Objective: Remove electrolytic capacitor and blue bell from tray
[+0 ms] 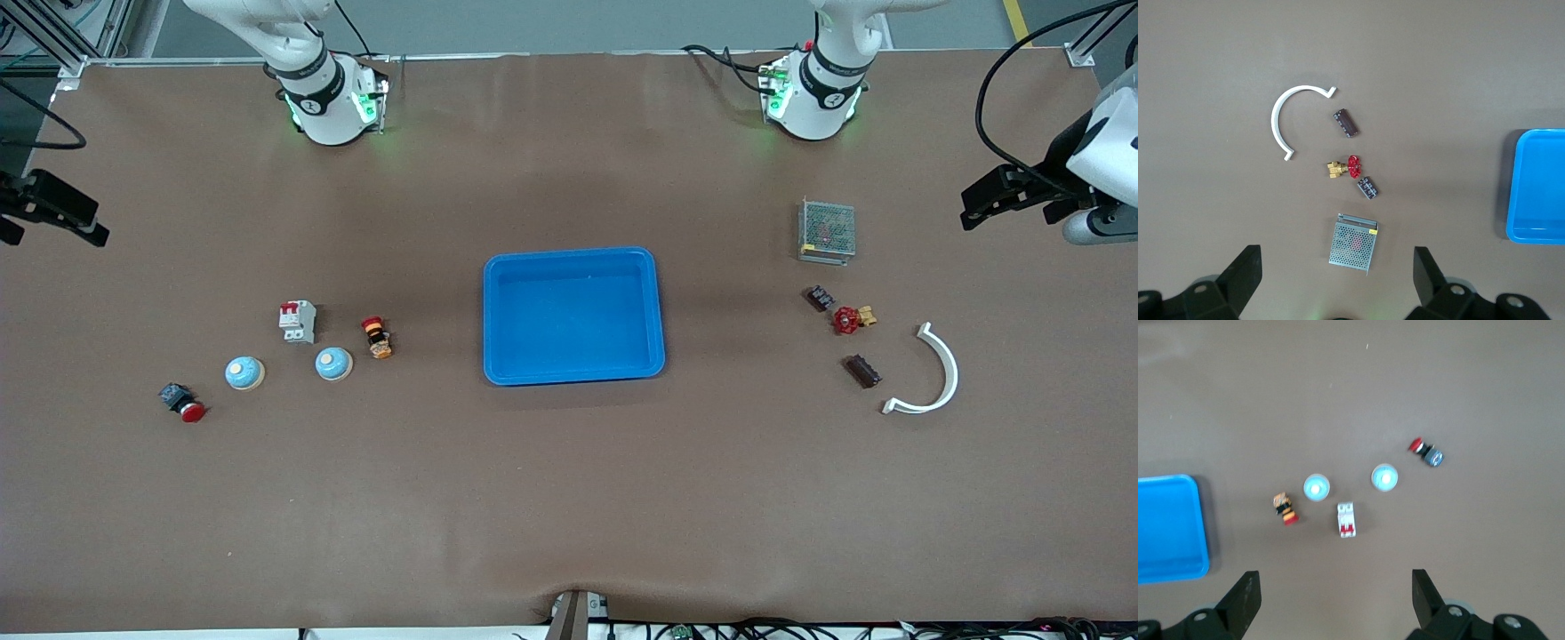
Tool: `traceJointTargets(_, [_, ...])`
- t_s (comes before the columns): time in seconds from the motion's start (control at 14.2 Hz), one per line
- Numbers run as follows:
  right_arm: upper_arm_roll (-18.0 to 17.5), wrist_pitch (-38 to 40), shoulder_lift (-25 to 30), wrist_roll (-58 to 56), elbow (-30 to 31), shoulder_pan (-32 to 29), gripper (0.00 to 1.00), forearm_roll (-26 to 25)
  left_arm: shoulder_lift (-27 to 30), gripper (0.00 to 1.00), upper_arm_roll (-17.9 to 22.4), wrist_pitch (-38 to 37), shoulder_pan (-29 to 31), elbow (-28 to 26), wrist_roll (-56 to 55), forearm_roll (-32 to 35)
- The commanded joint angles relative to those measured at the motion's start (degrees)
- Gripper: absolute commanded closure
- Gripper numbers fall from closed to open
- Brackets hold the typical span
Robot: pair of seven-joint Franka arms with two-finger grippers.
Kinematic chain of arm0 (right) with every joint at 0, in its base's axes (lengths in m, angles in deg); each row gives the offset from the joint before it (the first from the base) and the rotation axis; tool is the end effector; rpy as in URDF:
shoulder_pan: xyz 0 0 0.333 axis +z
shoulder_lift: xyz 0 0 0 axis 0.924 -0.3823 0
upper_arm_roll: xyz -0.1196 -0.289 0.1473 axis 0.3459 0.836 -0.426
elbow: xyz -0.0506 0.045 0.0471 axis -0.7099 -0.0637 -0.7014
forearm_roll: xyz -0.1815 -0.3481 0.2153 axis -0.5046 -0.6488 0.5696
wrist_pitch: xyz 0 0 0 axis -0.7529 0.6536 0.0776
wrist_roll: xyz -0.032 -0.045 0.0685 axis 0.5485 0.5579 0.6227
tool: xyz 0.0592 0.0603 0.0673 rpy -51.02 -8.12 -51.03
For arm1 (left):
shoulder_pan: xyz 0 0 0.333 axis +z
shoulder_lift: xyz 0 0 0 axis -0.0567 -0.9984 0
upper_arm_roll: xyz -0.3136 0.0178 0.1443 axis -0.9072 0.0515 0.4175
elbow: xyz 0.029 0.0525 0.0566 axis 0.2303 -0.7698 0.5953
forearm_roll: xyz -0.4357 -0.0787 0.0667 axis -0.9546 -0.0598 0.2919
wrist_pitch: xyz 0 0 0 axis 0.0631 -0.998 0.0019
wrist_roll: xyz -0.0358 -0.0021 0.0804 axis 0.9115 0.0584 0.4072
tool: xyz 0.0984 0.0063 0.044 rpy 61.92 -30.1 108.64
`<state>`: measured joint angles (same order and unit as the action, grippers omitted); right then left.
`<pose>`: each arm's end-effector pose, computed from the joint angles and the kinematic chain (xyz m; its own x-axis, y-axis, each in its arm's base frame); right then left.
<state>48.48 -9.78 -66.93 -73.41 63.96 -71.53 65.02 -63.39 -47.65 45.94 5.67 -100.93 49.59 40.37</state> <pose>0.6101 -0.0161 0.7083 0.9993 -0.0356 0.0143 -0.0354 -0.9992 -0.0194 0.5921 -0.0418 0.6604 0.9983 0.0490 -0.0311 0.0476 -0.9980 -0.0427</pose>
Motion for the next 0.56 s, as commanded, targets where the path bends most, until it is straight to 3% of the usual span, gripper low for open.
traceJointTargets(0.0, [1.0,3.3,1.4,-0.6,1.6,0.3,0.0,2.6,1.2,0.0,-0.1,-0.6,0.1,-0.5,0.1,-1.2])
traceJointTargets(0.49, [1.0,3.4,1.4,-0.6,1.9,0.2,0.0,2.7,1.8,0.0,0.4,-0.9,0.2,-0.2,0.9,-1.3])
